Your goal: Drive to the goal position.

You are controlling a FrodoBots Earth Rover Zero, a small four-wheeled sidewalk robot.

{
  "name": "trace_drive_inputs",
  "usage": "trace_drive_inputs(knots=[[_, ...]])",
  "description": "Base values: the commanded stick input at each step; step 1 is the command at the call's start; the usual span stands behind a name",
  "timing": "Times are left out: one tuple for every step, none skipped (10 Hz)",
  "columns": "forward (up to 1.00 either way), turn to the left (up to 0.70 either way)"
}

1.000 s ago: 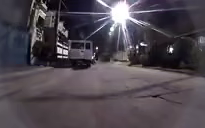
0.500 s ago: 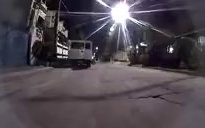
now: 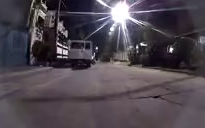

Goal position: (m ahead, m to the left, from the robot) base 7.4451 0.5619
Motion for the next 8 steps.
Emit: trace_drive_inputs(knots=[[0.09,0.02],[0.09,0.02],[0.09,0.02],[0.09,0.02],[0.09,0.02],[0.09,0.02],[0.09,0.02],[0.09,0.02]])
